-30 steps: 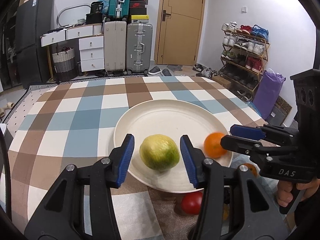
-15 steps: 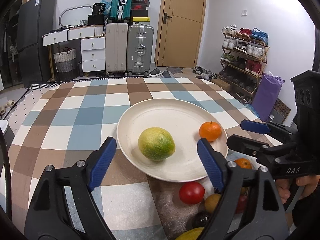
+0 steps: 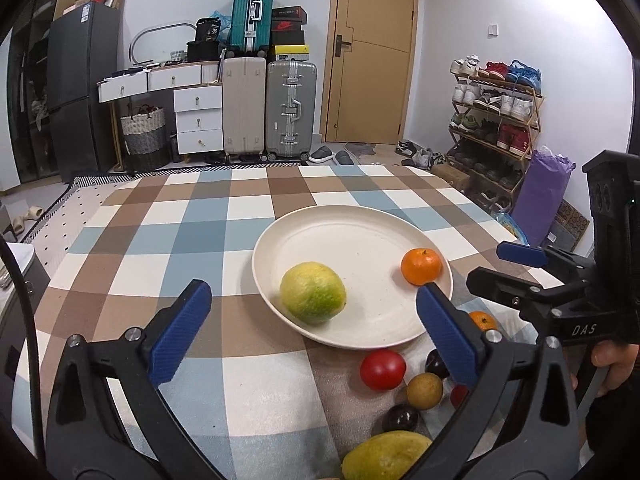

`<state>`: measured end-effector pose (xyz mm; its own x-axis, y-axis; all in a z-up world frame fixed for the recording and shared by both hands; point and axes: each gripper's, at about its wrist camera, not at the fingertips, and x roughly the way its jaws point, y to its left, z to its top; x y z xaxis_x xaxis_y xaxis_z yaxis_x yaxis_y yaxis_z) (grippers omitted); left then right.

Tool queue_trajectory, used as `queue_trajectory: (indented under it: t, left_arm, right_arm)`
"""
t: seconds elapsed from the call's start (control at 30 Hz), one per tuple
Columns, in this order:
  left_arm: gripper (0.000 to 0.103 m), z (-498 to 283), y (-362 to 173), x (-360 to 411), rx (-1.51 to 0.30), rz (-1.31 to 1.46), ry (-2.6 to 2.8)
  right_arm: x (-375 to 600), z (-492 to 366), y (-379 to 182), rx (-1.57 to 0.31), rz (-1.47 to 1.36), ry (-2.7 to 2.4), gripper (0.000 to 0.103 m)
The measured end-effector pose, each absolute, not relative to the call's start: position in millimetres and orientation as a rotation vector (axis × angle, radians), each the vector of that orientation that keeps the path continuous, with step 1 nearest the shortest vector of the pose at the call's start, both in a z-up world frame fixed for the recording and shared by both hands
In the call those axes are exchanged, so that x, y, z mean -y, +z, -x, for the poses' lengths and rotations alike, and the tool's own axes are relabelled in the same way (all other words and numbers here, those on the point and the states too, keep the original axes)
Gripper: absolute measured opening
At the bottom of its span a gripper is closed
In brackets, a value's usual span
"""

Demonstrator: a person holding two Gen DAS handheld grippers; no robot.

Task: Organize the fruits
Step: 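Move both tools back from the plate toward the remaining fruits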

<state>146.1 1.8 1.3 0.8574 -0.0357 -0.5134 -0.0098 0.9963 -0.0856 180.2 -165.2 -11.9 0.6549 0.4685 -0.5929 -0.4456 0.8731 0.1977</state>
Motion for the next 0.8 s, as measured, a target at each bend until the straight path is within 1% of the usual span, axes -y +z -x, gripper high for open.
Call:
queue_trajectory:
  t: [0.8]
  left_arm:
    - [0.102, -85.2, 7.5, 0.8, -0.529, 0.101, 0.046]
  right_arm:
    - [182.9, -149.1, -7.5, -0.670, 0.008, 0.462, 0.103]
